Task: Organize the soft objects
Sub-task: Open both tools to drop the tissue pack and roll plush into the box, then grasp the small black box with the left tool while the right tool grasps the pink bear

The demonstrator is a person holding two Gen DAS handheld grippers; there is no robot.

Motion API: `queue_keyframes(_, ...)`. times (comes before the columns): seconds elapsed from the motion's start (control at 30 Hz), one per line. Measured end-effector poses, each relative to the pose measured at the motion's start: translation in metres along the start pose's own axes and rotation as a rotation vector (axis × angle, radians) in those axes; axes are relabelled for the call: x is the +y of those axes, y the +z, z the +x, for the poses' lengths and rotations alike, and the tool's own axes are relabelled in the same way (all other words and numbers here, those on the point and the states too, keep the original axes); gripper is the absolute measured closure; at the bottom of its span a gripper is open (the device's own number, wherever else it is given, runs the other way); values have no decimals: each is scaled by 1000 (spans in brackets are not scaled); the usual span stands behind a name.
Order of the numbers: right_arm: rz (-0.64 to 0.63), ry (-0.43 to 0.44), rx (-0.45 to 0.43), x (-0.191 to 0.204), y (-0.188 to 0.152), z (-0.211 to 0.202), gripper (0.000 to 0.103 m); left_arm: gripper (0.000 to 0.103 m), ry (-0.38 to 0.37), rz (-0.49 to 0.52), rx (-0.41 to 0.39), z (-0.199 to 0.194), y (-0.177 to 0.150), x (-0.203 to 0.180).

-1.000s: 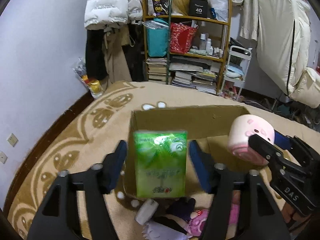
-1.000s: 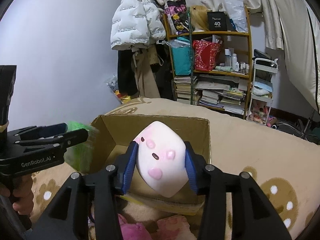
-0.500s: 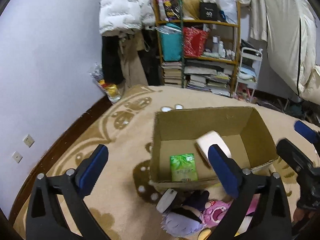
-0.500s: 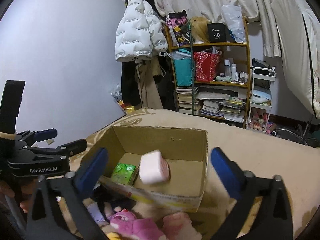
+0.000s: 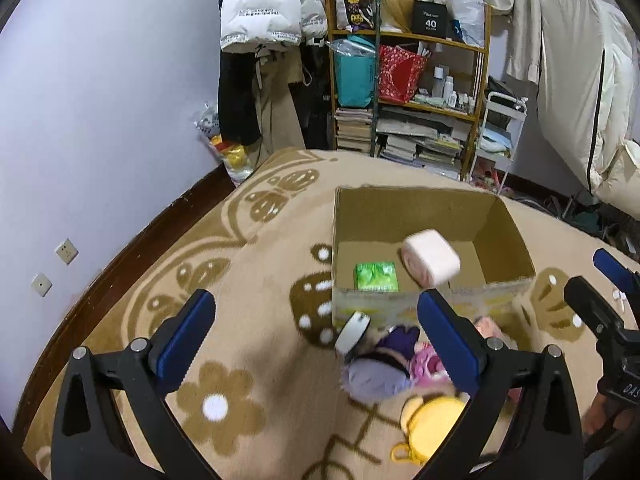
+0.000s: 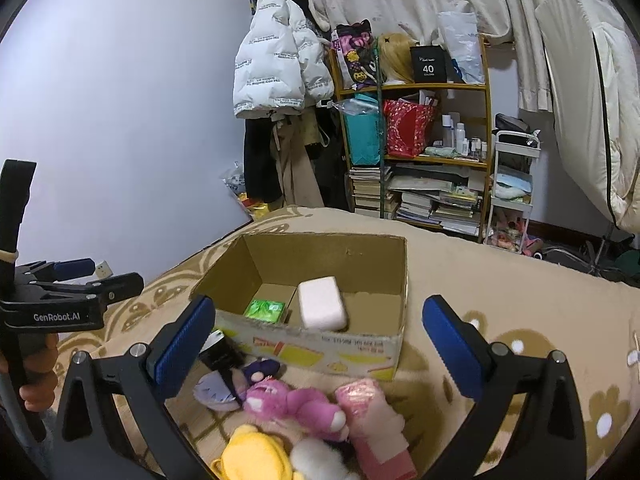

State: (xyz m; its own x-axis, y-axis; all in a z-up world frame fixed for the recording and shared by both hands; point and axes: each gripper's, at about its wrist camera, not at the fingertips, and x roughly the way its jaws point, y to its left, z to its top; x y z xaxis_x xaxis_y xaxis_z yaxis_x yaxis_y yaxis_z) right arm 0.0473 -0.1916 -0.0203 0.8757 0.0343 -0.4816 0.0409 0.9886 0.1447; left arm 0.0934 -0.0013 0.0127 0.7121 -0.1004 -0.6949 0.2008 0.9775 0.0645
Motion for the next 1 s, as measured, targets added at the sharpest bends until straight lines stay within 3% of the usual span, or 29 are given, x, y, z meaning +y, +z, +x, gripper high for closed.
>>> queue_keyframes(0.43,-2,-9,37,11,-21,-11,0,3,1,4,106,-3,-21,6)
queue_keyframes(1.0,2,-20,143,14,-46,29,0,3,-35,-25,227,40,-29,9)
